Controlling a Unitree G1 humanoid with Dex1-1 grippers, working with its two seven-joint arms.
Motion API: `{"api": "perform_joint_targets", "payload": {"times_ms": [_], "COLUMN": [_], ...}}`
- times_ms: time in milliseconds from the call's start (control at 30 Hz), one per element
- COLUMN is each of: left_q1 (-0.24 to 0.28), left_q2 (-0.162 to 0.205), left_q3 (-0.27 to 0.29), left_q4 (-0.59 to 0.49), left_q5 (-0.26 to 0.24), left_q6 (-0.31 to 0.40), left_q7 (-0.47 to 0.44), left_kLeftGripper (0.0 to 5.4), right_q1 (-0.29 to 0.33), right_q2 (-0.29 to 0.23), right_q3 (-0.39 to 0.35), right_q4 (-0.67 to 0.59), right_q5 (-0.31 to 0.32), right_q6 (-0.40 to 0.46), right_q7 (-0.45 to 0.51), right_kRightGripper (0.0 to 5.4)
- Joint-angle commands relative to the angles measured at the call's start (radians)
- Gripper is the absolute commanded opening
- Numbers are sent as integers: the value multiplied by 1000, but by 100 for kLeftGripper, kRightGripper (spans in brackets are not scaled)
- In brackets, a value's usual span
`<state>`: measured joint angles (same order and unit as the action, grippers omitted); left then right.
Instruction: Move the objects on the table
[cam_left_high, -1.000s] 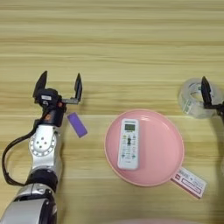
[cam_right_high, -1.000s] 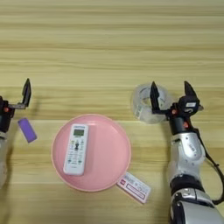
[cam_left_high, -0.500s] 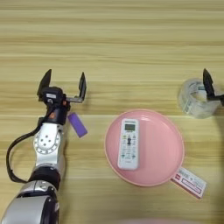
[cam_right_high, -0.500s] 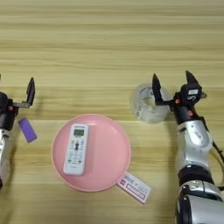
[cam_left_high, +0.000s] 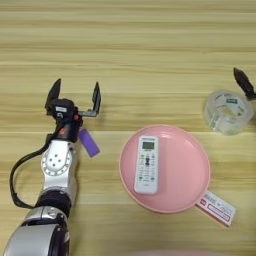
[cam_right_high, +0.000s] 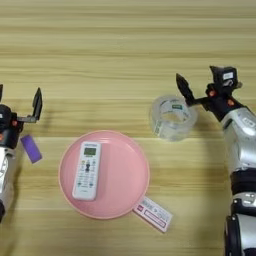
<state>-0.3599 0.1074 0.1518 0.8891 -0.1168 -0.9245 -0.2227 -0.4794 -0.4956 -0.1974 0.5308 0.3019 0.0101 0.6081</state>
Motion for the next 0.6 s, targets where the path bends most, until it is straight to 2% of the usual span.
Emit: {"api": "perform_joint_targets", "payload": {"times_ms": [33,200,367,600], "left_q1": [12,17,21,27], "left_q2": [-2,-5,-9,-14], "left_q3": [-3,-2,-4,-6], "left_q4": [-16,-24,-36,-49], "left_q5": [5,1,1,6], "left_q6": [-2,-1,2,3], "left_q7": [2,0,2,6], "left_kLeftGripper": [540,540,540,540], "right_q1": [-63,-113,-148,-182], "right_q2": [-60,-84,-93,-102], "right_q3": [38,67,80,100], "right_q4": [55,148,245,362], "right_q5": [-32,-57,-97,-164], "right_q6": [110,176,155,108], "right_q7": [64,134,158,145], "right_kRightGripper": [538,538,538,538]}}
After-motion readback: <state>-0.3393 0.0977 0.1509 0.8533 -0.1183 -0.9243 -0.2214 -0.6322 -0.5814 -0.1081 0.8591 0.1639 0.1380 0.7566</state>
